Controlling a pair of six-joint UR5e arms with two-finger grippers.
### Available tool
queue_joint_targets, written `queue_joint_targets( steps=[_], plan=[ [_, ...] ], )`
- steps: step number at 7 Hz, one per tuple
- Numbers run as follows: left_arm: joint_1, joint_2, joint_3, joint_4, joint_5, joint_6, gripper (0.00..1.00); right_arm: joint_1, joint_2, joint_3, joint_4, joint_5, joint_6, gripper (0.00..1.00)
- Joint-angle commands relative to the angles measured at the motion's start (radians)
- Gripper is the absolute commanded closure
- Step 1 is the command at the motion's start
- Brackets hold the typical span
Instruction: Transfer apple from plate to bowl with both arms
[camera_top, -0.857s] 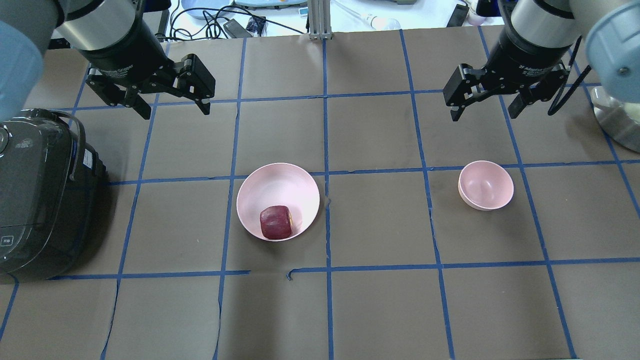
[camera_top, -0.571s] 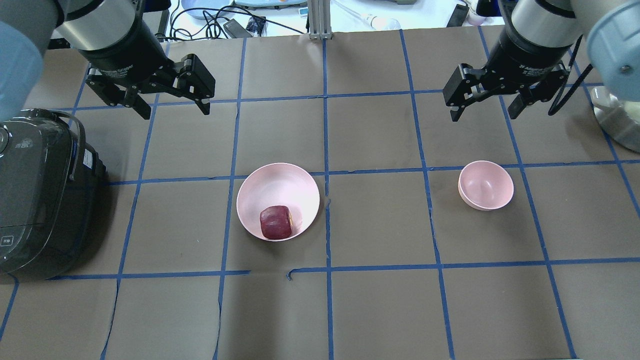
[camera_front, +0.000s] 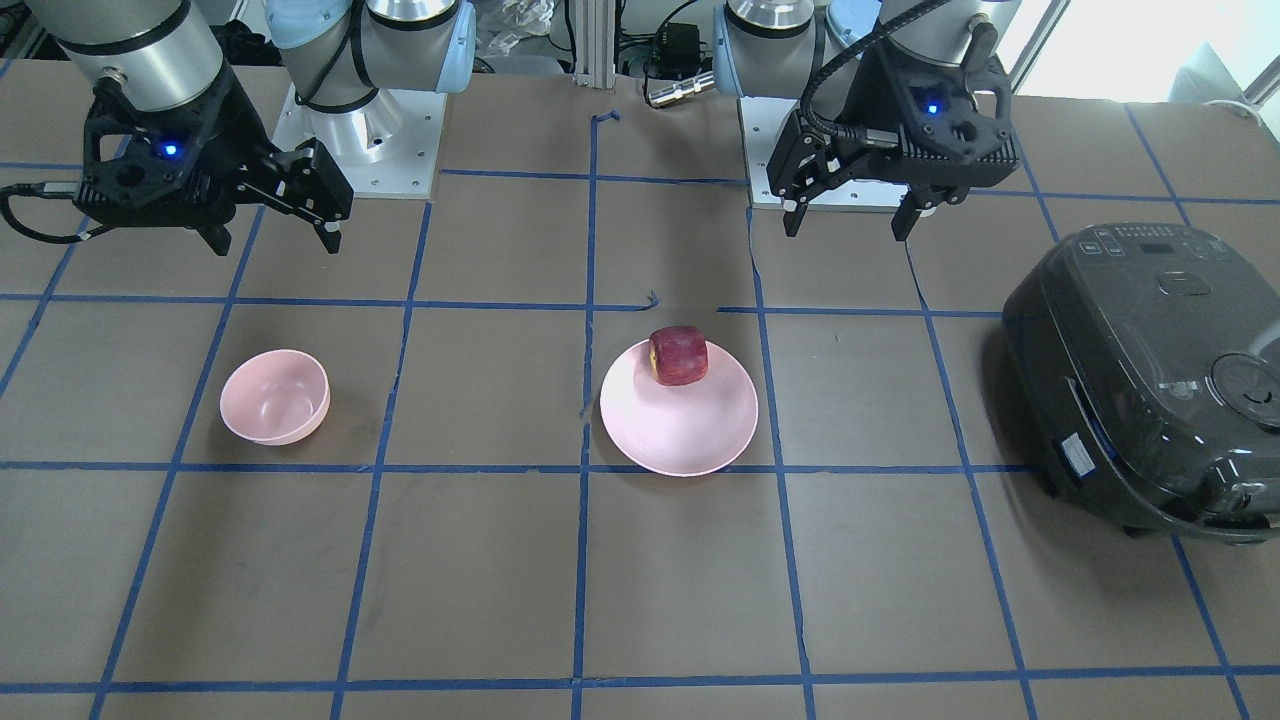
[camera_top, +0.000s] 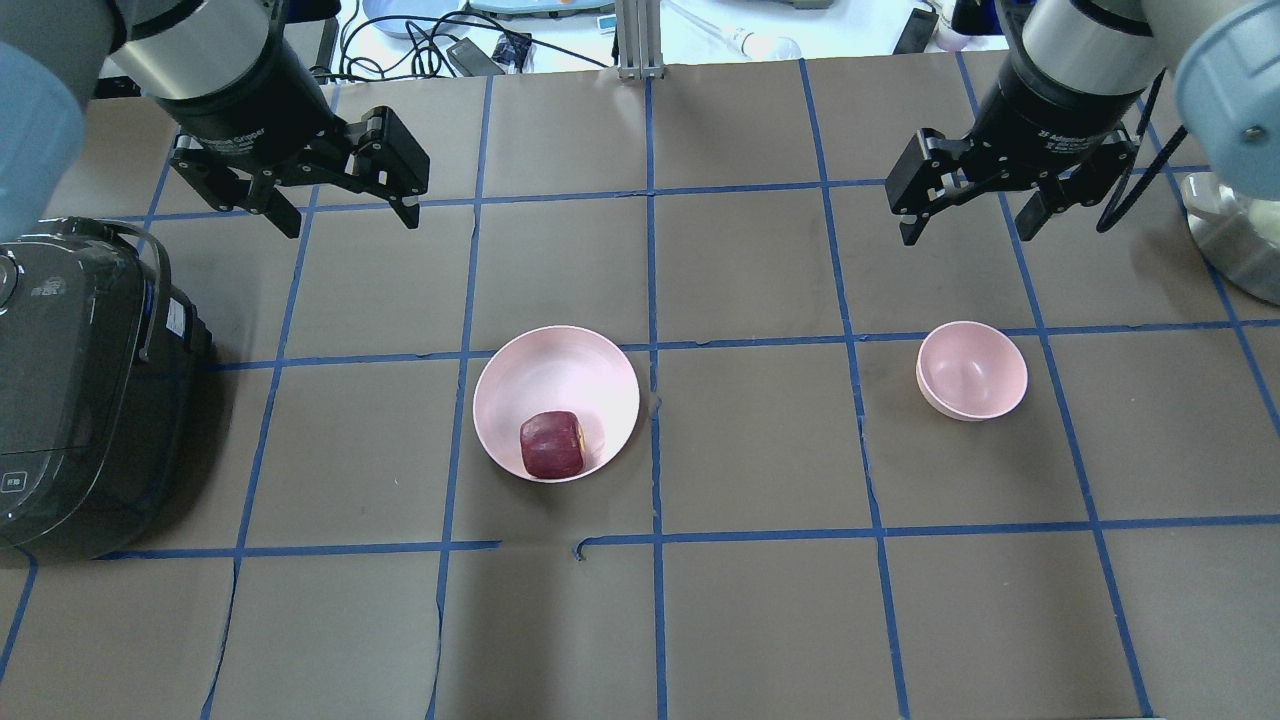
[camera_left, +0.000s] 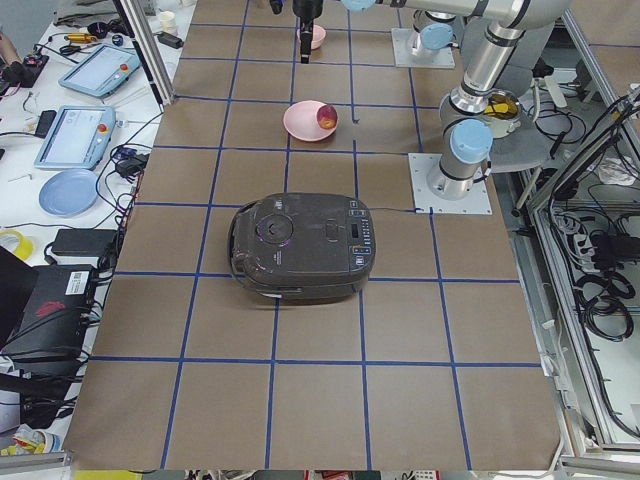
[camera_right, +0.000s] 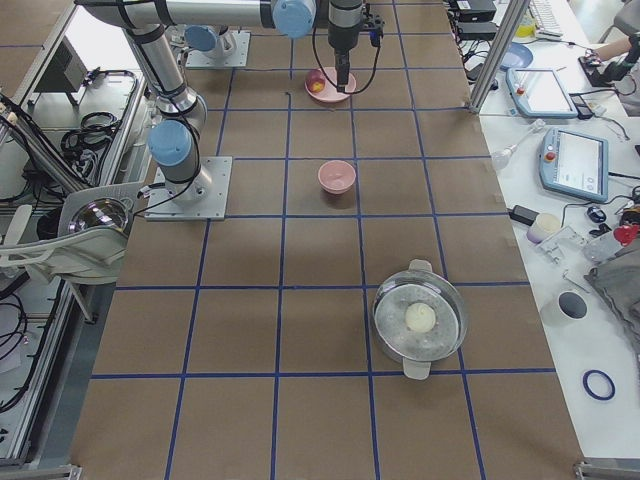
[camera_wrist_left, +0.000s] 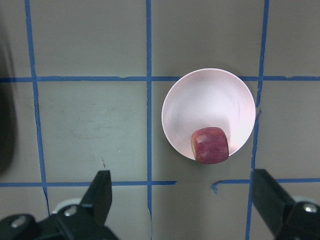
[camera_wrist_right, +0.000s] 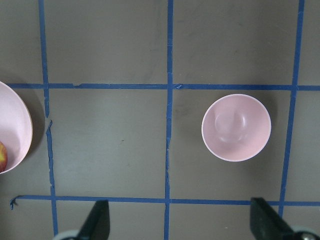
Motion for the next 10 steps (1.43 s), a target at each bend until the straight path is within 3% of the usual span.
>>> queue_joint_targets(
  steps=[1, 10],
  plan=[
    [0.0, 0.0, -0.001, 0.0, 0.0, 0.0, 0.0, 0.0, 0.0, 0.0, 0.0, 0.004, 0.0, 0.0],
    [0.0, -0.002, -0.001, 0.0, -0.003, 0.0, 0.0, 0.032, -0.003, 0.009, 0.0, -0.011, 0.101, 0.0]
  ],
)
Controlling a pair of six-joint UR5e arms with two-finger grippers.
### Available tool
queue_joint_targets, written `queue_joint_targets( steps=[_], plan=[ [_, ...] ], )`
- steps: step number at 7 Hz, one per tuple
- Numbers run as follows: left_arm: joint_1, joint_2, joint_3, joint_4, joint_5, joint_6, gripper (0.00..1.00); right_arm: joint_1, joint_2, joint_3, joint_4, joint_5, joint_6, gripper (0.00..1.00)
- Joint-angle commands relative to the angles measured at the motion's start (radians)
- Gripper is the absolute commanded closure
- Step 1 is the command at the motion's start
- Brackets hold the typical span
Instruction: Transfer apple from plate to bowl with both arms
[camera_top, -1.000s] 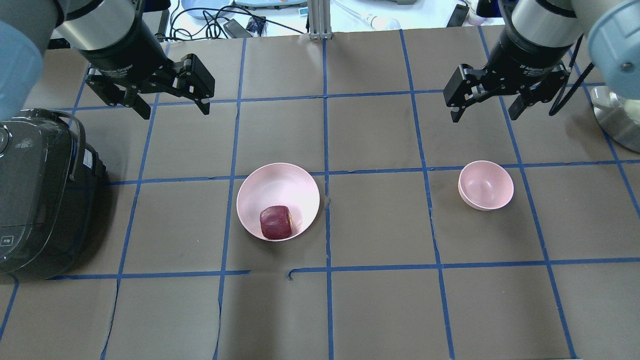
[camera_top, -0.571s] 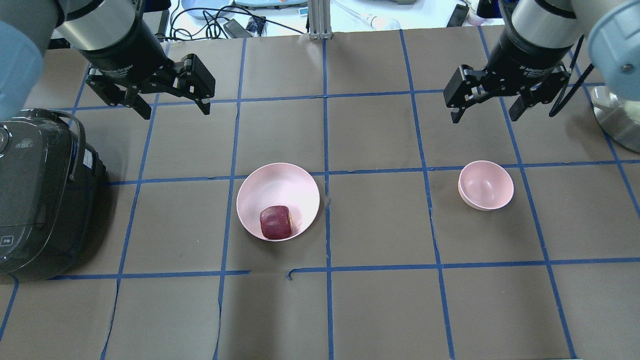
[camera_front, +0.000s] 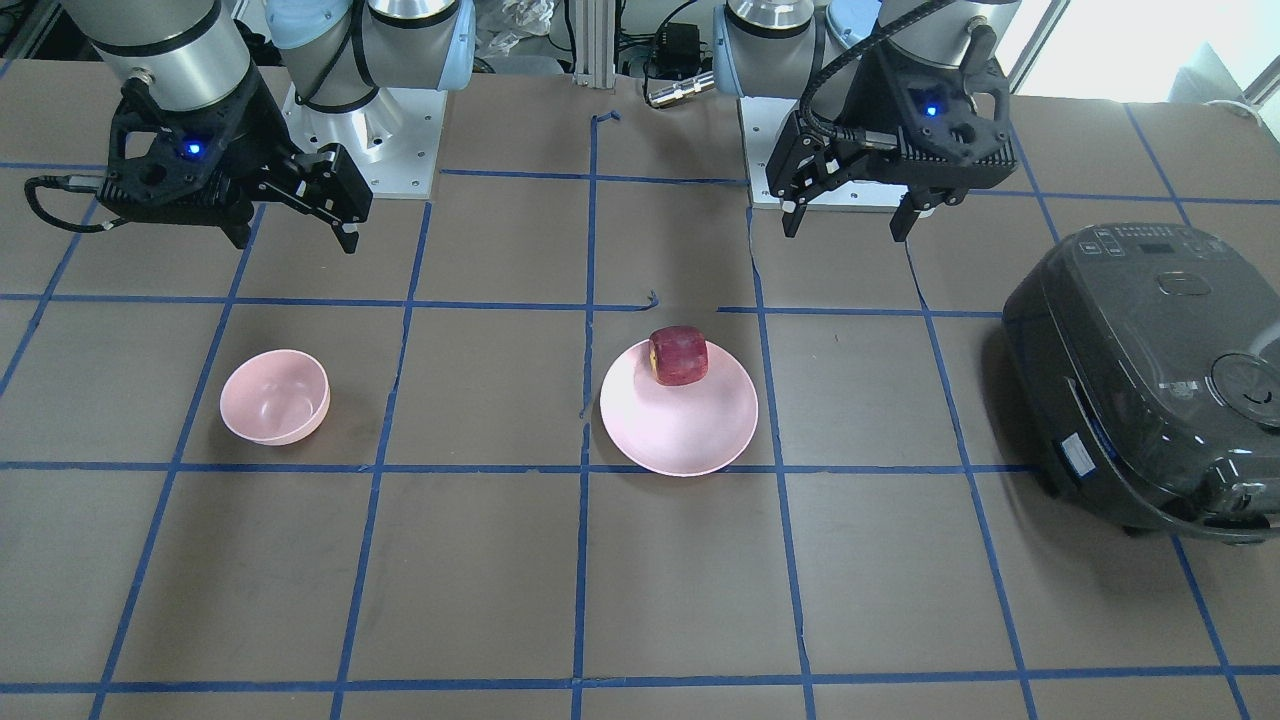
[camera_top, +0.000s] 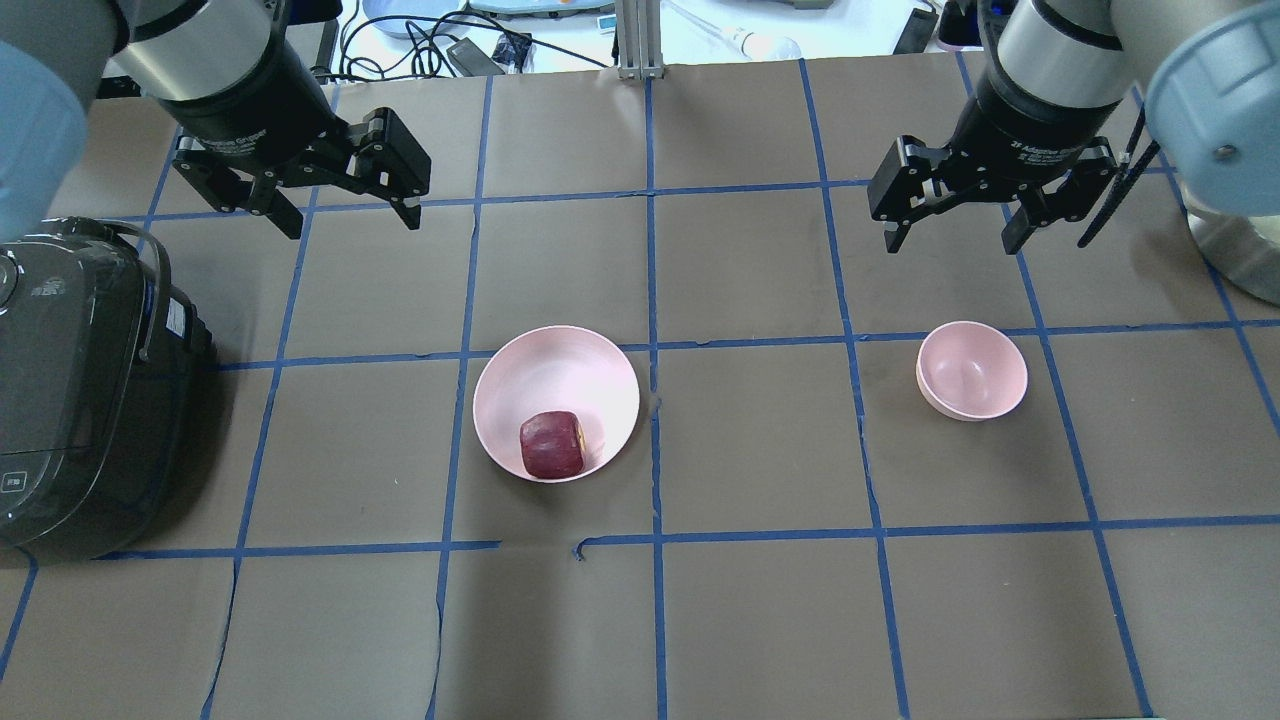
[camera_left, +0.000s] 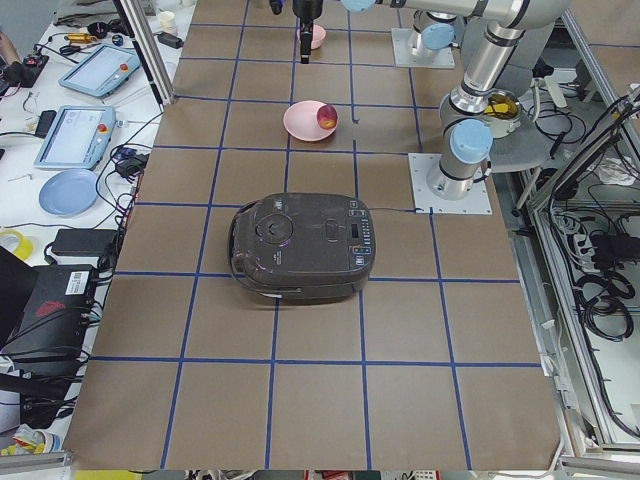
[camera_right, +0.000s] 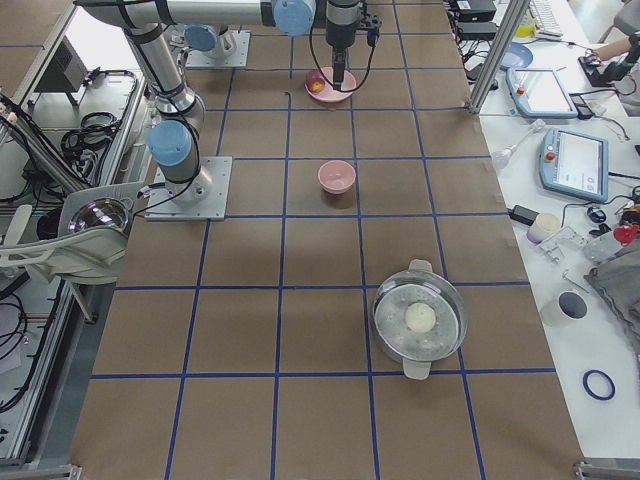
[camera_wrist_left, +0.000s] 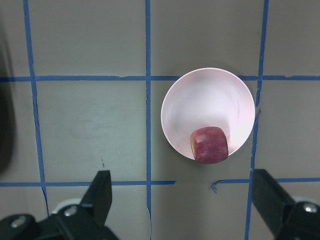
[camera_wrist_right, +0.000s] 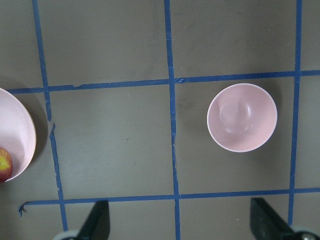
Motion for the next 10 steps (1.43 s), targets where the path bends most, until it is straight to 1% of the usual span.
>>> queue_joint_targets(
  steps=[1, 3, 5, 6, 7, 8, 9, 10],
  plan=[
    [0.0, 0.0, 0.0, 0.0, 0.0, 0.0, 0.0, 0.001, 0.001, 0.0, 0.0, -0.001, 0.001, 0.0],
    [0.0, 0.0, 0.002, 0.0, 0.002, 0.0, 0.0, 0.001, 0.004, -0.002, 0.0, -0.002, 0.003, 0.0],
    [0.008, -0.002, 0.0, 0.002, 0.0, 0.029, 0.0, -0.033, 0.031, 0.006, -0.009, -0.01, -0.012, 0.0],
    [0.023, -0.002, 0.0, 0.002, 0.0, 0.06, 0.0, -0.094, 0.057, 0.009, -0.017, -0.008, -0.016, 0.0],
    [0.028, -0.002, 0.0, 0.0, -0.002, 0.061, 0.0, -0.179, 0.067, 0.015, -0.015, 0.001, -0.063, 0.0],
    [0.029, -0.002, 0.0, 0.002, -0.002, 0.061, 0.0, -0.262, 0.096, 0.041, -0.021, 0.008, -0.25, 0.0],
    [0.031, 0.0, 0.002, -0.003, 0.0, 0.061, 0.0, -0.316, 0.152, 0.079, -0.058, 0.01, -0.304, 0.0],
    [0.035, -0.019, 0.003, -0.008, 0.0, 0.061, 0.0, -0.32, 0.192, 0.131, -0.18, -0.002, -0.31, 0.0]
  ],
)
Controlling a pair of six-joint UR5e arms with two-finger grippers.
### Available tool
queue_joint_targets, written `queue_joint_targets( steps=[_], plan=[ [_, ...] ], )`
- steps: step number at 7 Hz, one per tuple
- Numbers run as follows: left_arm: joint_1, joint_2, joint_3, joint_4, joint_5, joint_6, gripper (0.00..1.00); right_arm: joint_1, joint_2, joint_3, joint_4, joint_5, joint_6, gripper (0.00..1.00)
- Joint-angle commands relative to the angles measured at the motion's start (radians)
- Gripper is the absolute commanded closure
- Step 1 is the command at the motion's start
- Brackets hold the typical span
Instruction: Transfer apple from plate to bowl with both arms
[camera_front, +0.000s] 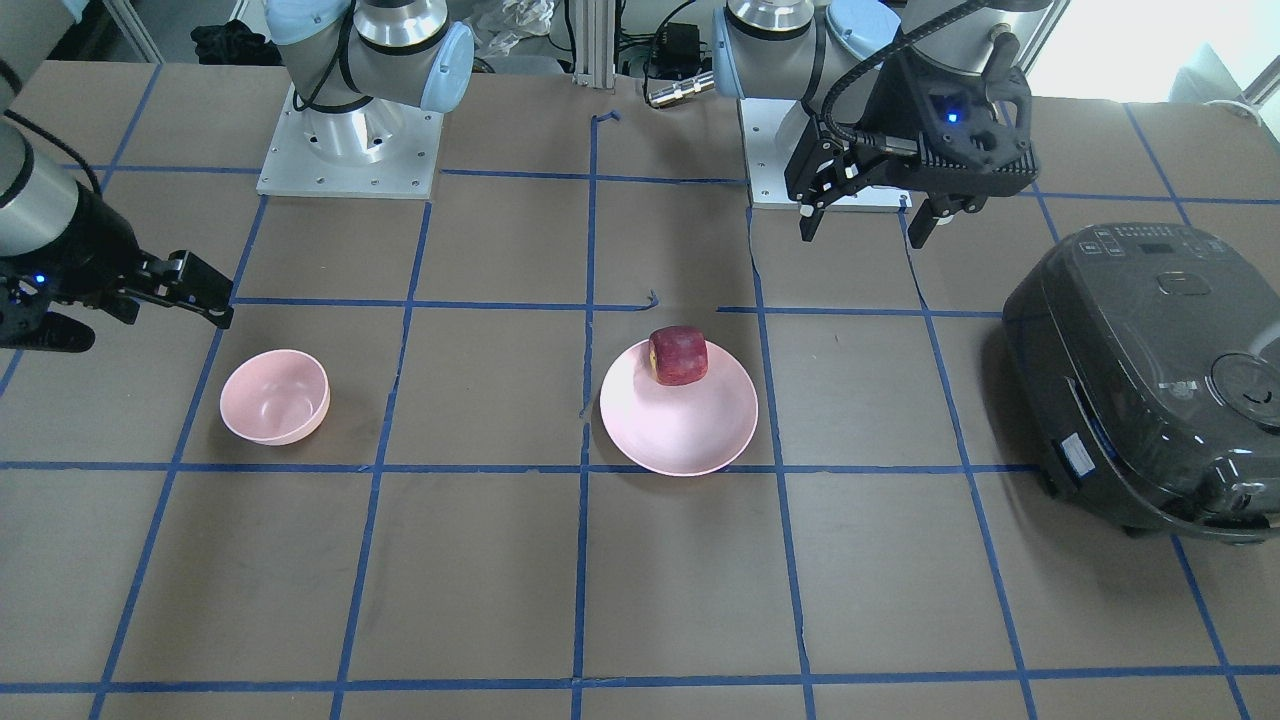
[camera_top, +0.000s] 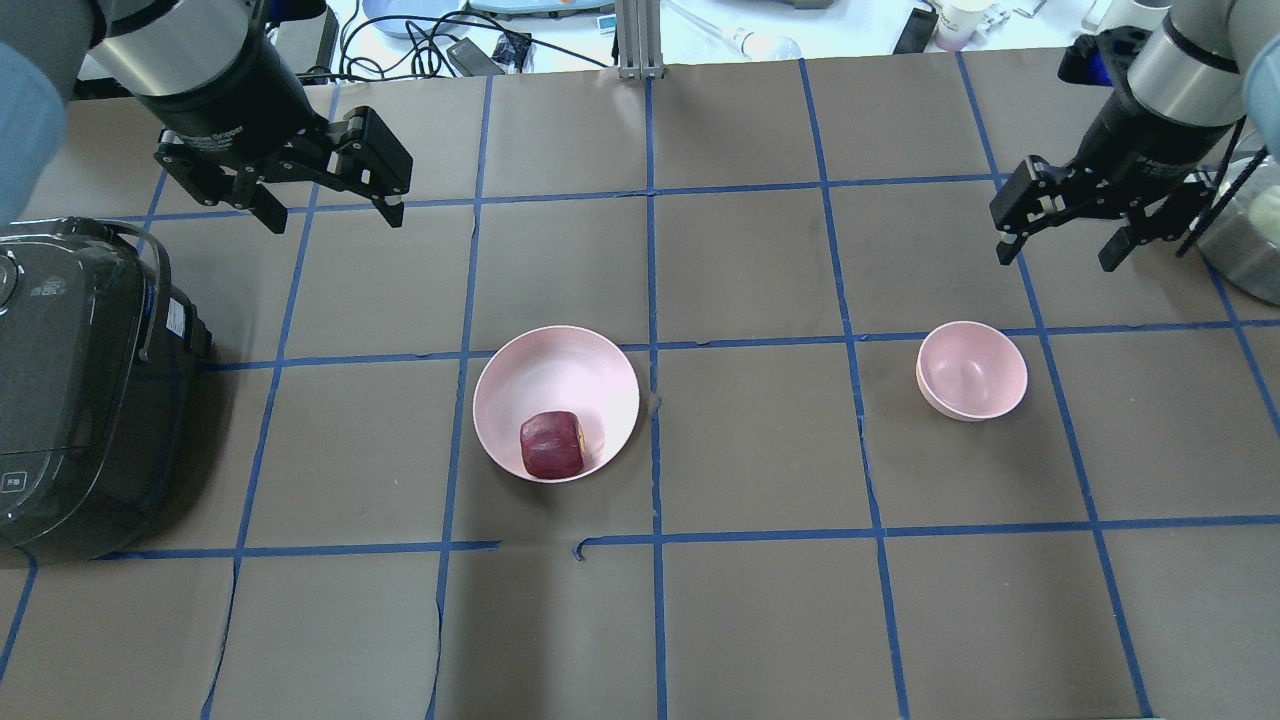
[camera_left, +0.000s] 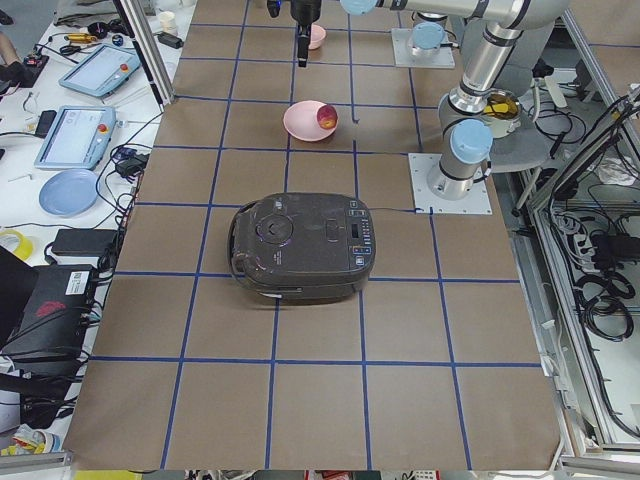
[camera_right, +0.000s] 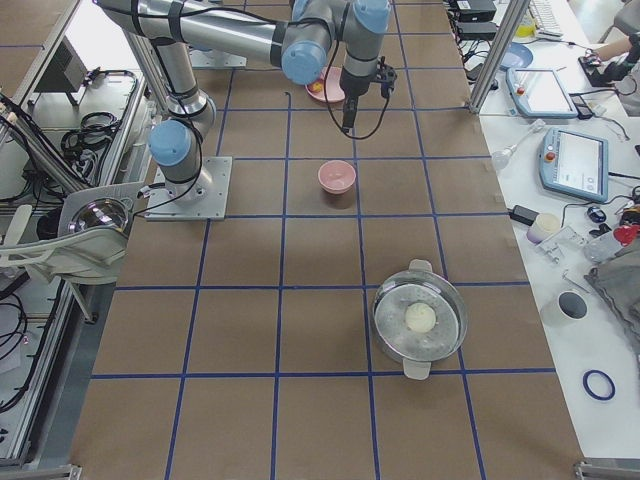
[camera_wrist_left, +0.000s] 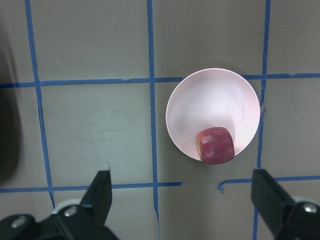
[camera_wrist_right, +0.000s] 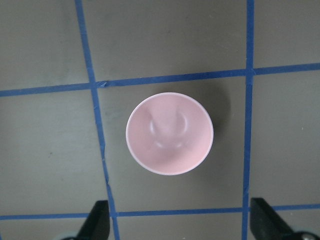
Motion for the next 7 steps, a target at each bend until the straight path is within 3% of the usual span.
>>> queue_joint_targets(
  steps=[1, 2, 3, 4, 5, 6, 7],
  plan=[
    [0.006, -0.055, -0.017, 0.005, -0.009, -0.003, 0.0, -0.031, 0.09, 0.131, -0.225, -0.006, -0.051, 0.0],
    [-0.014, -0.092, -0.075, 0.056, -0.01, -0.021, 0.0, -0.031, 0.124, 0.212, -0.333, -0.005, -0.048, 0.0],
    [-0.048, -0.124, -0.172, 0.204, -0.001, -0.059, 0.0, -0.031, 0.157, 0.276, -0.428, -0.003, -0.049, 0.0],
    [-0.077, -0.159, -0.242, 0.31, -0.006, -0.188, 0.0, -0.031, 0.181, 0.309, -0.499, 0.0, -0.048, 0.0],
    [-0.138, -0.202, -0.256, 0.328, -0.003, -0.276, 0.0, -0.031, 0.207, 0.311, -0.51, -0.004, -0.049, 0.04],
    [-0.184, -0.26, -0.277, 0.416, -0.001, -0.306, 0.0, -0.031, 0.22, 0.314, -0.509, 0.002, -0.049, 0.19],
    [-0.203, -0.3, -0.337, 0.507, 0.0, -0.306, 0.0, -0.032, 0.221, 0.314, -0.507, -0.003, -0.052, 0.54]
  ],
)
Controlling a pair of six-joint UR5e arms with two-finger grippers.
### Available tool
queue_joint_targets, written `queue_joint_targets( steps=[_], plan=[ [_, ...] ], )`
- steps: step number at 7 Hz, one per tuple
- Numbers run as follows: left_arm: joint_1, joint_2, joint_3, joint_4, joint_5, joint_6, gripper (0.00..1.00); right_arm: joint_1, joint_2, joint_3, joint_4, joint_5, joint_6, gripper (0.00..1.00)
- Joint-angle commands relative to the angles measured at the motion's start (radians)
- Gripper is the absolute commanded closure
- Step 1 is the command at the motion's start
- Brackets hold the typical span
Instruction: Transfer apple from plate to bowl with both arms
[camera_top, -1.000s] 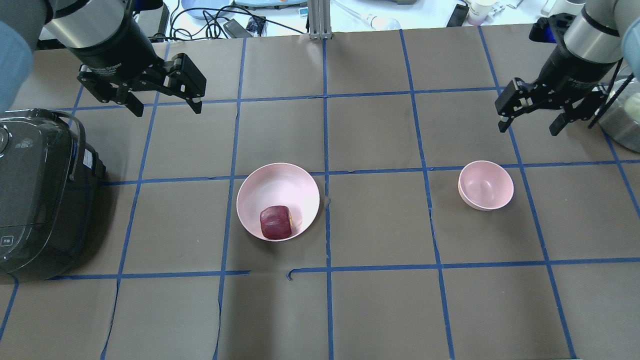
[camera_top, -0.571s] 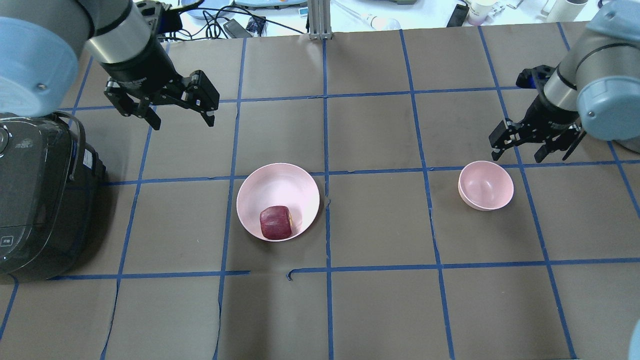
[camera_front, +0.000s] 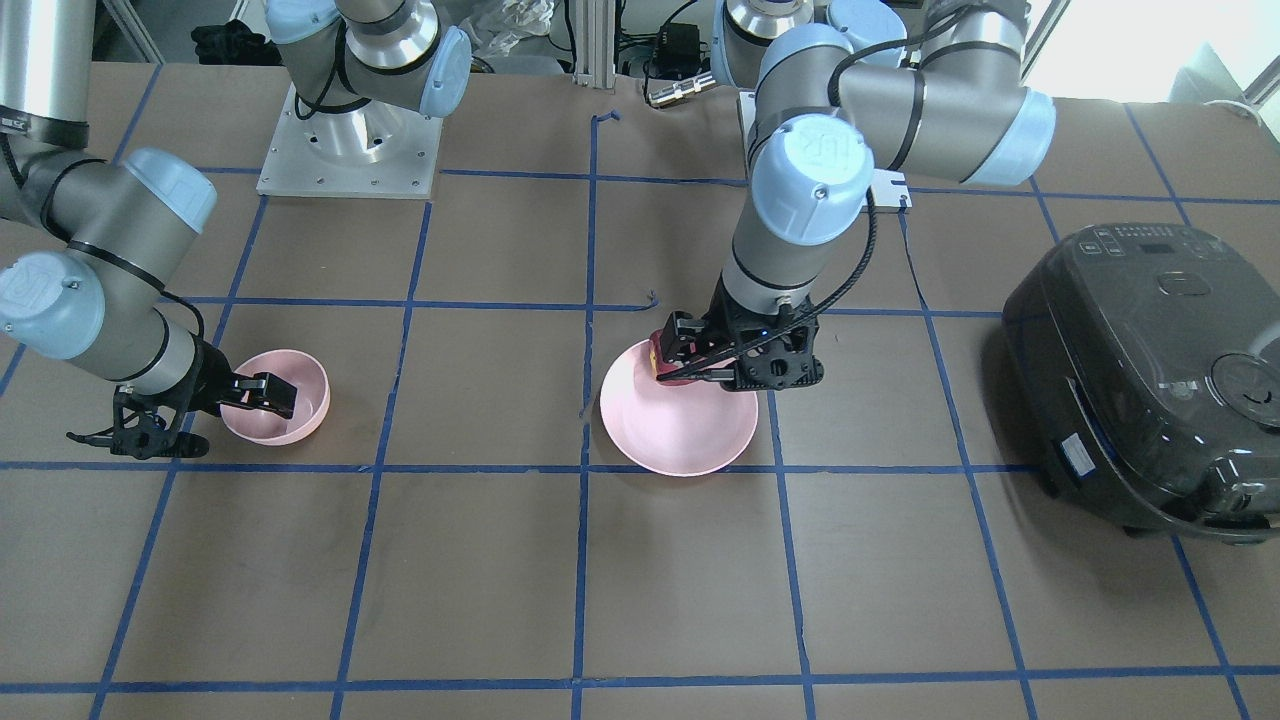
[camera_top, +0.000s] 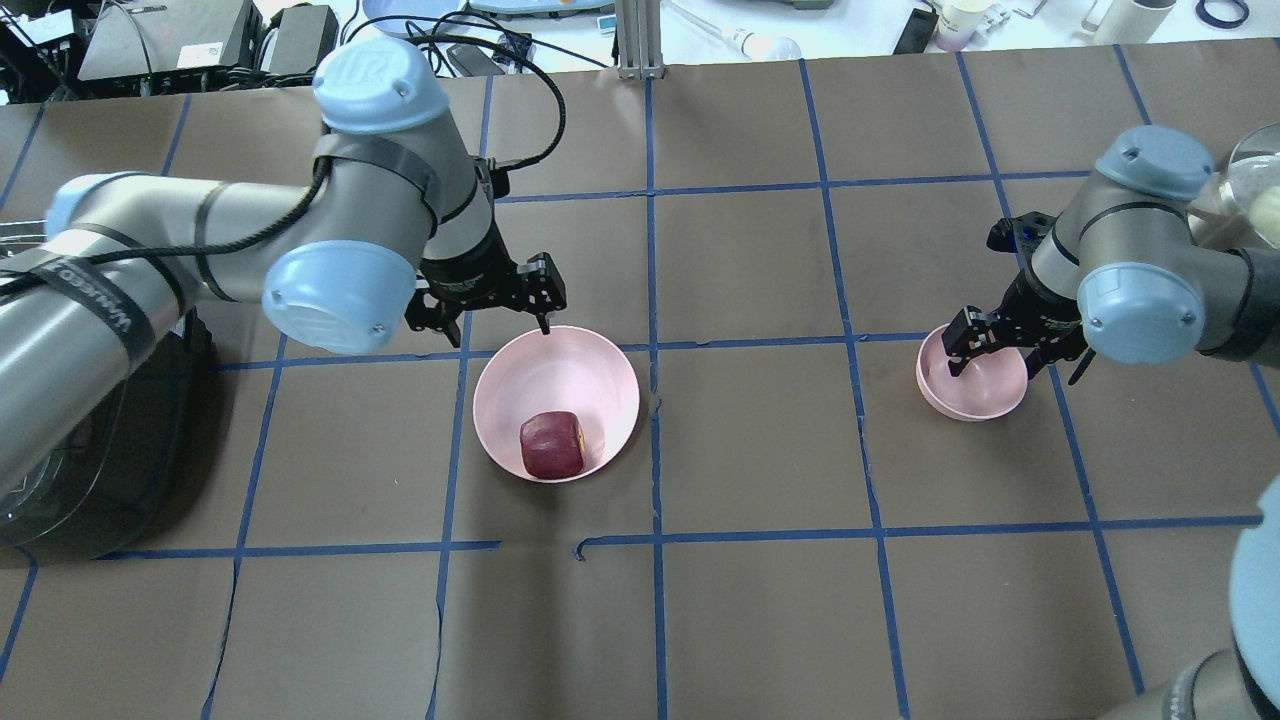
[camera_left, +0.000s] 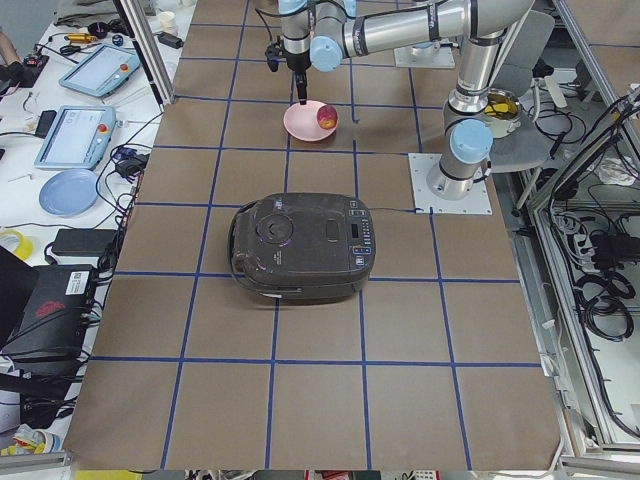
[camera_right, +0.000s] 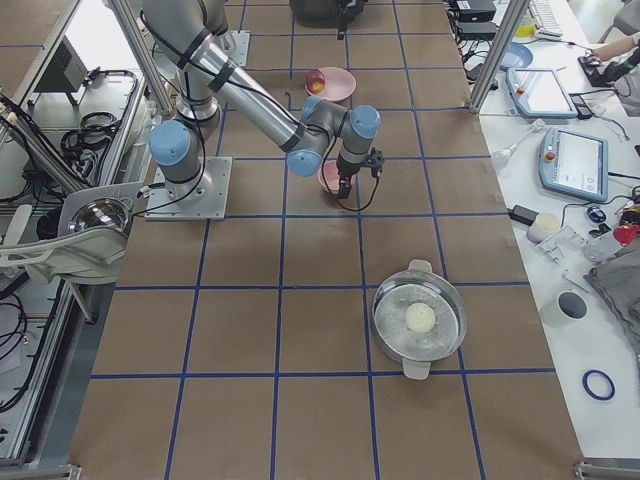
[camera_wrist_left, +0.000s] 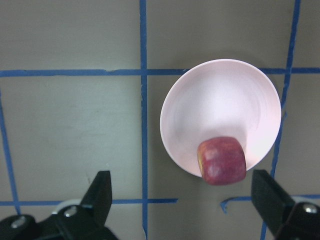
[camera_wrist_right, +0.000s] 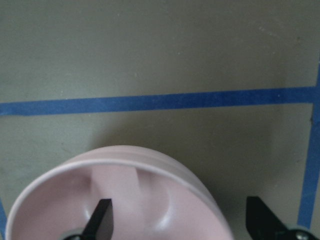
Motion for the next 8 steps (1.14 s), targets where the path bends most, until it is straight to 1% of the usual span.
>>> queue_joint_targets(
  steps=[1, 2, 4, 5, 6, 7, 8],
  plan=[
    [-0.045, -0.062, -0.096, 0.163, 0.002, 0.0, 0.0, -0.001, 0.009, 0.003, 0.007, -0.003, -0.004, 0.85],
    [-0.046, -0.072, -0.107, 0.162, 0.0, 0.005, 0.0, -0.001, 0.006, -0.003, 0.009, -0.006, -0.001, 1.0],
    [-0.046, -0.103, -0.126, 0.157, -0.007, 0.032, 0.0, 0.0, -0.005, -0.027, 0.017, -0.005, 0.002, 1.0],
    [-0.046, -0.112, -0.129, 0.101, -0.009, 0.029, 0.0, 0.007, -0.023, -0.066, 0.088, 0.004, 0.014, 1.0],
    [-0.046, -0.117, -0.127, 0.075, -0.012, 0.031, 0.0, 0.019, -0.075, -0.108, 0.207, 0.041, 0.014, 1.0],
    [-0.046, -0.125, -0.124, 0.037, -0.042, 0.031, 0.0, 0.064, -0.099, -0.132, 0.26, 0.062, 0.025, 1.0],
    [-0.046, -0.126, -0.123, 0.027, -0.05, 0.028, 0.0, 0.126, -0.1, -0.132, 0.259, 0.088, 0.074, 1.0]
  ],
)
